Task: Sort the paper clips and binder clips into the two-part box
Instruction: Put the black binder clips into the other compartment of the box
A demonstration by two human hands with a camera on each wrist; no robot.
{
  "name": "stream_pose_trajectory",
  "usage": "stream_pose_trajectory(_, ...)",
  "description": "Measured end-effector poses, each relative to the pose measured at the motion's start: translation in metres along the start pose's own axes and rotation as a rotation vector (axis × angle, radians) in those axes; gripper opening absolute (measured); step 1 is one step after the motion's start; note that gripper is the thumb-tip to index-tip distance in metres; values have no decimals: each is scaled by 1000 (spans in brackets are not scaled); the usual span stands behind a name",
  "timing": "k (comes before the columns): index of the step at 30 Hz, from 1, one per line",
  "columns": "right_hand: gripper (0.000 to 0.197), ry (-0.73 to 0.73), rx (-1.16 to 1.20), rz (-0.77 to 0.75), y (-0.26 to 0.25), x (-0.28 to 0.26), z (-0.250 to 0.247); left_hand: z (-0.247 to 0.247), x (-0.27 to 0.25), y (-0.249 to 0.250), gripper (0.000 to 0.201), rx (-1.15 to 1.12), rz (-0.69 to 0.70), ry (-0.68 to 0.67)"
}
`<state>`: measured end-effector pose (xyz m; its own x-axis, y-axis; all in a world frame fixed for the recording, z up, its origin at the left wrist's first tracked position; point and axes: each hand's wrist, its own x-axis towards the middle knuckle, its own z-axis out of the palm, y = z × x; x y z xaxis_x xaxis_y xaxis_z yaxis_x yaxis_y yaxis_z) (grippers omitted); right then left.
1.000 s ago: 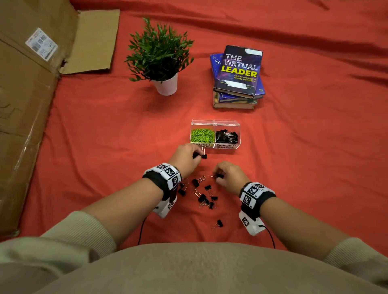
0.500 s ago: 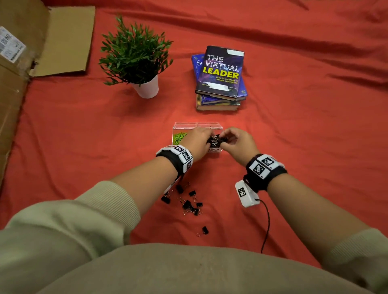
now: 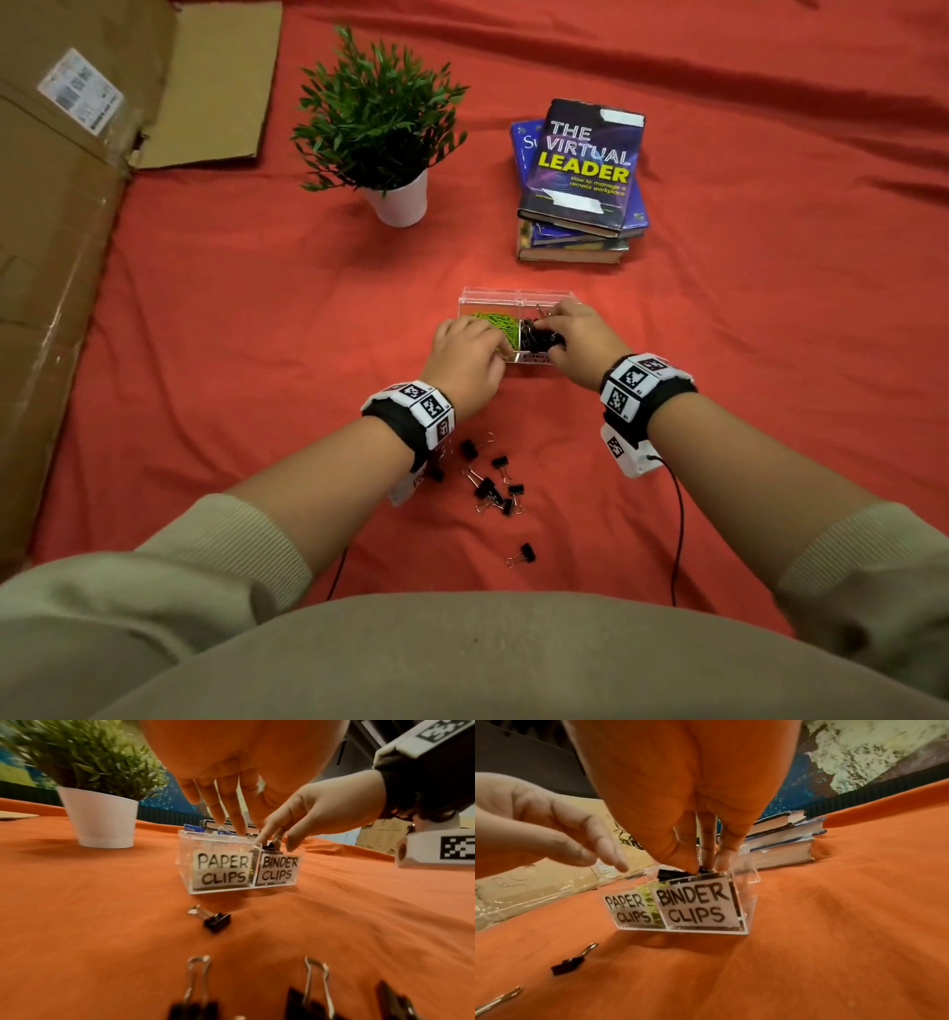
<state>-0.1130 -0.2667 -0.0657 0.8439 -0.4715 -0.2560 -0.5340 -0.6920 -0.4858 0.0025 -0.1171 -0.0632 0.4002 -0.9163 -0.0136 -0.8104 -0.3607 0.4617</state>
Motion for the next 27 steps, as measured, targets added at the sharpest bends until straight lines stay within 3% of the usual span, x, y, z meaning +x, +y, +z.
stream_pose_trajectory(6, 33, 96, -66, -16, -3, -4, -10, -6, -42, -39, 17, -48, -133, -140)
stream_pose_trajectory(10, 39, 43, -121, 7, -10, -4, -1, -3, -71, -58, 20, -14, -231, -292)
stream_pose_trajectory(13, 33, 188, -160, -63, -26, -13, 8, 3, -90, -65, 33, -2, -248, -373)
stream_pose_trajectory(14, 31, 173, -140, -98, -35, -19, 14, 5, -94, -65, 38, -1, -242, -388)
stream_pose_trajectory(16, 29, -6, -97, -145, -52, -34, 33, 10, -99, -63, 44, 7, -232, -394)
stream_pose_trajectory(18, 28, -184, -90, -185, -66, -46, 58, 14, -99, -59, 40, 22, -232, -354)
stream_pose_trajectory(21, 31, -298, -142, -232, -75, -54, 87, 18, -96, -54, 31, 51, -249, -296)
stream_pose_trajectory(24, 33, -319, -186, -206, -75, -56, 98, 19, -93, -50, 23, 68, -228, -277)
stream_pose_trajectory(27, 31, -216, -127, -165, -69, -54, 94, 18, -91, -50, 20, 41, -218, -271)
